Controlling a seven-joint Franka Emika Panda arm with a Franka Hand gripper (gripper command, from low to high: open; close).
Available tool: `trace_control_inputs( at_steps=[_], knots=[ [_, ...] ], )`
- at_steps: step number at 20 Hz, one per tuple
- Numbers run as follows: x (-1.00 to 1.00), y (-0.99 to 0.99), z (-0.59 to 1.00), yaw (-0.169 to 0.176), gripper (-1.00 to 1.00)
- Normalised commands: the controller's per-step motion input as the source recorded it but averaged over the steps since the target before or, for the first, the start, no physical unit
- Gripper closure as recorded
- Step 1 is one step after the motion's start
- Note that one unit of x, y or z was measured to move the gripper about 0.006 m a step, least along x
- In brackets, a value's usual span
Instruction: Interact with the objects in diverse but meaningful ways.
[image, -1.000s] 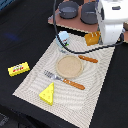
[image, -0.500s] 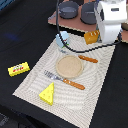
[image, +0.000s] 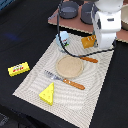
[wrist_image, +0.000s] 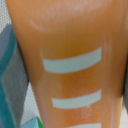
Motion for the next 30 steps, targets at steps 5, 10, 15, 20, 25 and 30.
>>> trace_control_inputs(
  at_steps=[5, 10, 15, 20, 25, 30],
  knots=[
    [-0.08, 0.31, -0.37, 0.005, 1.0],
    [-0.06, 0.28, -0.3, 0.0, -1.0],
    [-0.02, 0.25, -0.24, 0.002, -1.0],
    [0.0, 0.26, -0.03, 0.008, -1.0],
    [0.01, 0.32, 0.53, 0.0, -1.0],
    [0.0, 0.3, 0.48, 0.0, -1.0]
  ],
)
